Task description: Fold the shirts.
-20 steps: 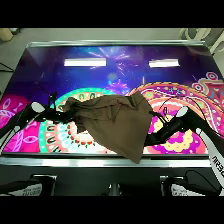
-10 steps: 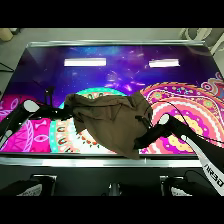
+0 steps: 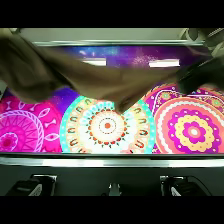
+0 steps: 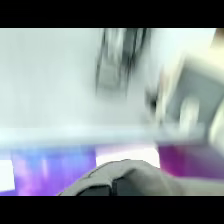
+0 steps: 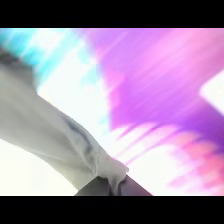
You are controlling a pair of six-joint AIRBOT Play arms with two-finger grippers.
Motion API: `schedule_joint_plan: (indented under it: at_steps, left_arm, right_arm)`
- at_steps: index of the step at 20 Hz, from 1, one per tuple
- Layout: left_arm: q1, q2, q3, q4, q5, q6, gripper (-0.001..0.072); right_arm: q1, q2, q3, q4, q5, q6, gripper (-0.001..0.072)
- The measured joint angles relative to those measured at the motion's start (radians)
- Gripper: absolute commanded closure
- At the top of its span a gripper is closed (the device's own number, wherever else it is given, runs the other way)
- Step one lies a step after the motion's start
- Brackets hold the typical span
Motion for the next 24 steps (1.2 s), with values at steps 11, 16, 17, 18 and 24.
schedule_joint_plan:
  at_steps: [11,16,17,18,24]
  left_arm:
    - [0.0,0.166,0.266,0.038,0.041,-0.108,0.0678]
    - [0.0,0.09,0.267,0.222,-0.129,-0.114,0.0677]
    - [0.0,0.059,0.254,0.261,-0.168,-0.114,0.0677]
    - [0.0,0.025,0.23,0.294,-0.199,-0.114,0.0677]
    - [0.0,-0.245,-0.018,0.392,-0.084,-0.126,0.0677]
  right_arm:
    - [-0.001,0.167,0.34,-0.24,0.03,0.118,0.0693]
    - [-0.001,0.031,0.348,-0.251,0.203,0.1,0.0692]
    - [-0.001,-0.016,0.346,-0.249,0.248,0.097,0.0692]
    - [-0.001,-0.071,0.336,-0.248,0.289,0.096,0.0692]
    - [-0.002,-0.458,0.201,-0.244,0.21,0.169,0.0689]
